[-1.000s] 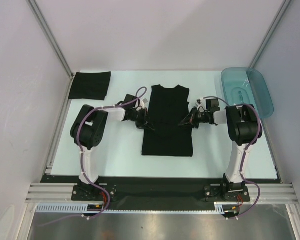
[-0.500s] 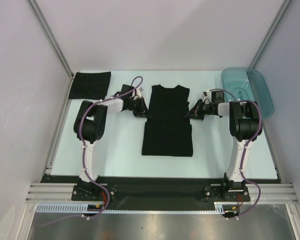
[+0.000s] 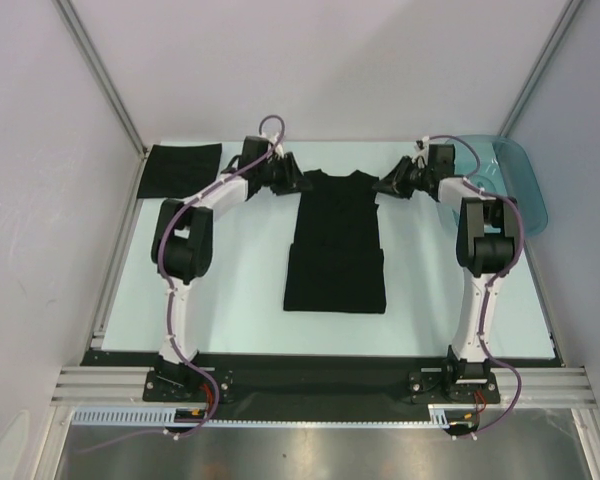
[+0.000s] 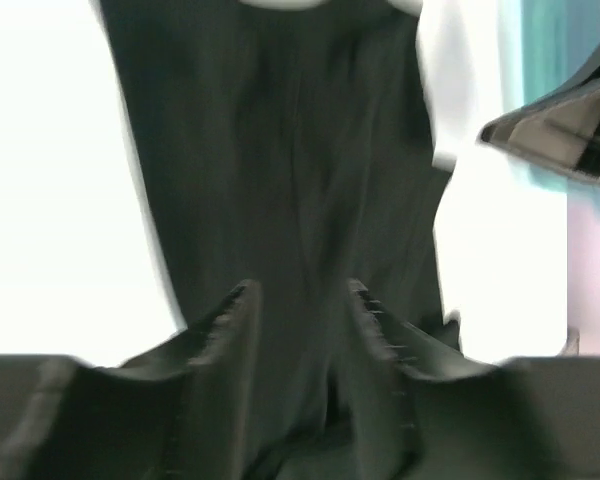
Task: Fold and stack the t-shirts
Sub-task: Fold the tshirt
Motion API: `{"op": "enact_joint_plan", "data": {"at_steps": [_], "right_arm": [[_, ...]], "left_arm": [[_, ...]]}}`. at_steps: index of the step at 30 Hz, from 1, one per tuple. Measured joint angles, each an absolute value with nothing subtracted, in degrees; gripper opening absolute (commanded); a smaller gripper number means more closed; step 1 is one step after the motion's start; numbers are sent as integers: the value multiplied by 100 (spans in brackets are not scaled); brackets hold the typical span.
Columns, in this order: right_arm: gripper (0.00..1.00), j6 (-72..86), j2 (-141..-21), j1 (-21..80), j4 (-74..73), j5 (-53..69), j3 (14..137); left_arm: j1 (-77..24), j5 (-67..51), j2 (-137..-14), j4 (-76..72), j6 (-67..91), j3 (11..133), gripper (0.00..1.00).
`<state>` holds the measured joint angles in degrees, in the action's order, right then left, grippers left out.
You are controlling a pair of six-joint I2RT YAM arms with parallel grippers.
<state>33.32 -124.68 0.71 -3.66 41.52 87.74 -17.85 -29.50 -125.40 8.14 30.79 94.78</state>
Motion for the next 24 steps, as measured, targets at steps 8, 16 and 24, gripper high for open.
{"op": "enact_joint_plan", "data": {"at_steps": [8, 16, 24], "right_arm": [[52, 3498, -13657, 67, -565, 3798, 10388], [53, 3120, -13983, 62, -1103, 3269, 10989], [51, 2941, -14322, 62, -1389, 3103, 11507]], "left_arm": [[-1730, -2049, -13712, 1031, 3159, 11596, 57], [-1706, -1653, -14543, 1253, 3343, 12344, 56], [-1706, -1601, -15008, 1347, 3625, 12766, 51]]}}
